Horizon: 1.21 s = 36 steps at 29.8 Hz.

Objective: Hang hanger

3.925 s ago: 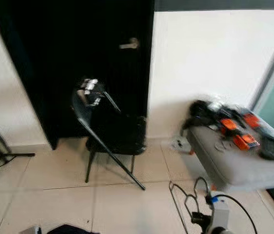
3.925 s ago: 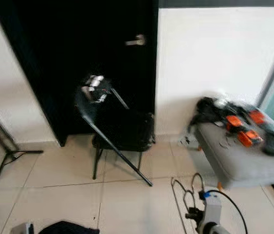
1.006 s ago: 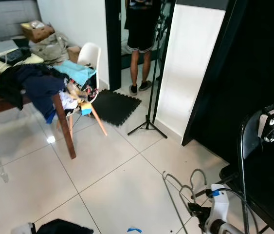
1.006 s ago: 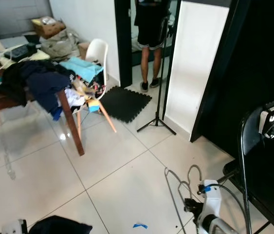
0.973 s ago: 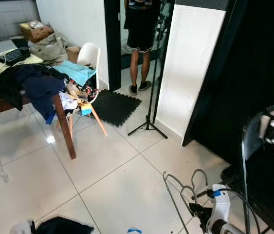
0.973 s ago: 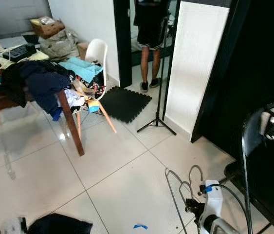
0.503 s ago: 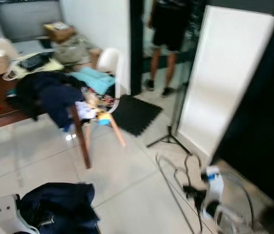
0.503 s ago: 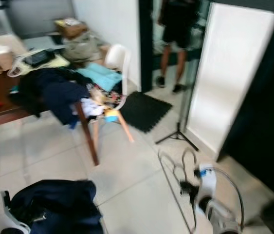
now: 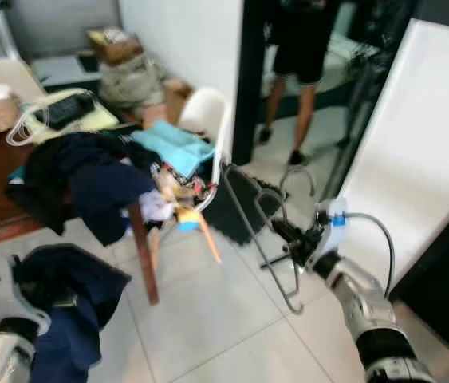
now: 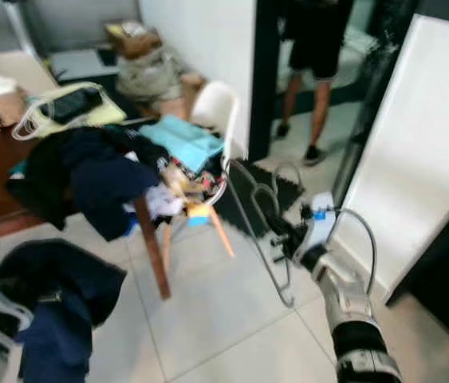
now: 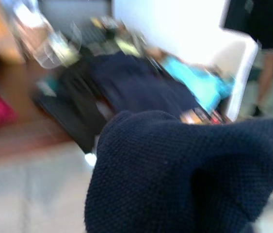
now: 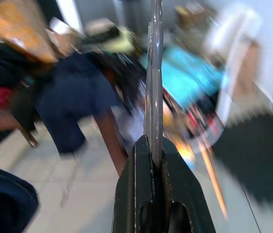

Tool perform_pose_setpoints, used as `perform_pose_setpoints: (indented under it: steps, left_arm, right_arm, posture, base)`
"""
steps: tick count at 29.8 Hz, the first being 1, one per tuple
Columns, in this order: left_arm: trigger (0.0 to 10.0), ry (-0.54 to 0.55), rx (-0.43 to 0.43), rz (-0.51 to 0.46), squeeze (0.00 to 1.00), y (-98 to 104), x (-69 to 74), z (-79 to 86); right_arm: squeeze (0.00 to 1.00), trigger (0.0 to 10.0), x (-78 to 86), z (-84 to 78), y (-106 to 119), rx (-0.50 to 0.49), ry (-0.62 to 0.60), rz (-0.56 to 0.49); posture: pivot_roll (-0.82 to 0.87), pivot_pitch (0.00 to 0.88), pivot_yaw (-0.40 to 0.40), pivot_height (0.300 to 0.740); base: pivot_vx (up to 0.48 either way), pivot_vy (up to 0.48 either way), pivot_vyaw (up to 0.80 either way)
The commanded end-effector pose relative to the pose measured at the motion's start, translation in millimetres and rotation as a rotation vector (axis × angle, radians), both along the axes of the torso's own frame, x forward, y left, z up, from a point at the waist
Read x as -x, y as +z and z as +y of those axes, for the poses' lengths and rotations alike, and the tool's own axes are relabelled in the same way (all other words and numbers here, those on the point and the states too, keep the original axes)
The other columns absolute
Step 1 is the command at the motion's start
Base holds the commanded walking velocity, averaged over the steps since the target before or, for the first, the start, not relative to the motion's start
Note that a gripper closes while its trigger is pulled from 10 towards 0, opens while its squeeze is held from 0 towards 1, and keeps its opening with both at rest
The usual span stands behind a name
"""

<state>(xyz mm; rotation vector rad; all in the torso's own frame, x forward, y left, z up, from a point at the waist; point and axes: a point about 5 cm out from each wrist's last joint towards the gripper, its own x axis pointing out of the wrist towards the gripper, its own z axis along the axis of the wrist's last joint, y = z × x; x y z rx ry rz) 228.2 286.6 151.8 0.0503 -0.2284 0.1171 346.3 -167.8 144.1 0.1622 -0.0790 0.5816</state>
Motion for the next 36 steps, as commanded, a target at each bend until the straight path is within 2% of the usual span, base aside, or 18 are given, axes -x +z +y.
perform_pose_setpoints:
  steps: [1, 8, 11, 14, 15, 16, 17, 18, 21, 26, 28, 29, 30, 33, 34, 36]
  left_arm:
    - [10.0, -0.036, -0.029, -0.095, 0.0, 31.3, -5.3, -2.3]
    - [10.0, 0.001, -0.103, -0.272, 0.0, 95.6, -8.7, -1.3]
    - [10.0, 0.016, -0.116, -0.296, 0.0, 104.8, -8.2, 0.0]
    - [10.0, 0.105, -0.203, -0.443, 0.0, 167.9, -1.6, 7.5]
    - [10.0, 0.105, -0.203, -0.443, 0.0, 167.9, -1.6, 7.5]
    - [10.0, 0.165, -0.247, -0.51, 0.0, 196.8, 4.0, 13.7]
    - [10.0, 0.207, -0.271, -0.551, 0.0, 214.5, 9.2, 17.6]
    - [10.0, 0.207, -0.271, -0.551, 0.0, 214.5, 9.2, 17.6]
    - [10.0, 0.396, -0.319, -0.64, 0.0, 261.5, 26.1, 41.4]
    - [10.0, 0.47, -0.322, -0.648, 0.0, 276.6, 27.9, 54.2]
    - [10.0, 0.52, -0.29, -0.558, 0.0, 268.5, 14.9, 69.2]
    - [10.0, 0.526, -0.243, -0.52, 0.0, 262.3, 8.3, 74.5]
    - [10.0, 0.526, -0.243, -0.52, 0.0, 262.3, 8.3, 74.5]
    - [10.0, 0.466, -0.161, -0.455, 0.0, 251.9, -10.3, 69.2]
    - [10.0, 0.466, -0.161, -0.455, 0.0, 251.9, -10.3, 69.2]
    - [10.0, 0.421, -0.176, -0.462, 0.0, 252.9, -19.8, 55.6]
  right_arm:
    - [0.0, 10.0, 0.1, 8.2, 6.4, -0.029, 0.023, -0.009]
    - [0.0, 10.0, 3.5, 11.5, 24.7, -0.041, 0.045, -0.046]
    - [0.0, 10.0, 4.0, 11.8, 26.0, -0.04, 0.048, -0.049]
    - [0.0, 10.0, 6.1, 14.1, 30.2, -0.048, 0.063, -0.048]
    - [0.0, 10.0, 6.1, 14.1, 30.2, -0.048, 0.063, -0.048]
    - [0.0, 10.0, 6.1, 14.7, 30.9, -0.046, 0.064, -0.047]
    - [0.0, 10.0, 6.4, 15.1, 31.3, -0.045, 0.064, -0.045]
    - [0.0, 10.0, 6.4, 15.1, 31.3, -0.045, 0.064, -0.045]
    - [0.0, 10.0, 6.3, 17.0, 33.7, -0.051, 0.065, -0.045]
    - [0.0, 10.0, 6.8, 19.6, 33.8, -0.051, 0.067, -0.041]
    - [0.0, 10.0, 7.3, 21.6, 34.0, -0.043, 0.068, -0.041]
    - [0.0, 10.0, 7.6, 22.0, 34.2, -0.04, 0.069, -0.041]
    - [0.0, 10.0, 7.6, 22.0, 34.2, -0.04, 0.069, -0.041]
    - [0.0, 10.0, 8.4, 18.0, 32.9, -0.019, 0.05, -0.028]
    - [0.0, 10.0, 8.4, 18.0, 32.9, -0.019, 0.05, -0.028]
    - [0.0, 10.0, 8.8, 14.0, 30.9, 0.0, 0.035, -0.015]
  posture:
    - [0.03, 0.0, -0.025, 0.74]
    - [0.02, 0.0, -0.024, 0.74]
    - [0.02, 0.0, -0.025, 0.74]
    - [0.02, 0.0, -0.029, 0.74]
    - [0.02, 0.0, -0.029, 0.74]
    - [0.03, 0.0, -0.026, 0.74]
    - [0.03, 0.0, -0.025, 0.74]
    - [0.03, 0.0, -0.025, 0.74]
    - [0.03, 0.0, -0.025, 0.74]
    - [0.04, 0.0, -0.024, 0.74]
    - [0.03, 0.0, -0.019, 0.74]
    - [0.02, 0.0, -0.017, 0.74]
    - [0.02, 0.0, -0.017, 0.74]
    - [0.01, 0.0, -0.015, 0.74]
    - [0.01, 0.0, -0.015, 0.74]
    - [0.01, 0.0, -0.015, 0.74]
  base:
    - [0.48, 0.0, 0.0]
    - [0.48, 0.0, 0.0]
    - [0.48, 0.0, 0.0]
    - [0.48, 0.0, 0.0]
    - [0.48, 0.0, 0.0]
    - [0.48, 0.0, 0.0]
    - [0.48, 0.0, 0.0]
    - [0.48, 0.0, 0.0]
    - [0.48, 0.0, 0.0]
    - [0.48, 0.0, 0.0]
    - [0.472, 0.0, 0.0]
    - [0.435, 0.0, 0.0]
    - [0.435, 0.0, 0.0]
    - [0.342, 0.0, 0.0]
    - [0.319, 0.0, 0.0]
    - [0.137, 0.0, 0.0]
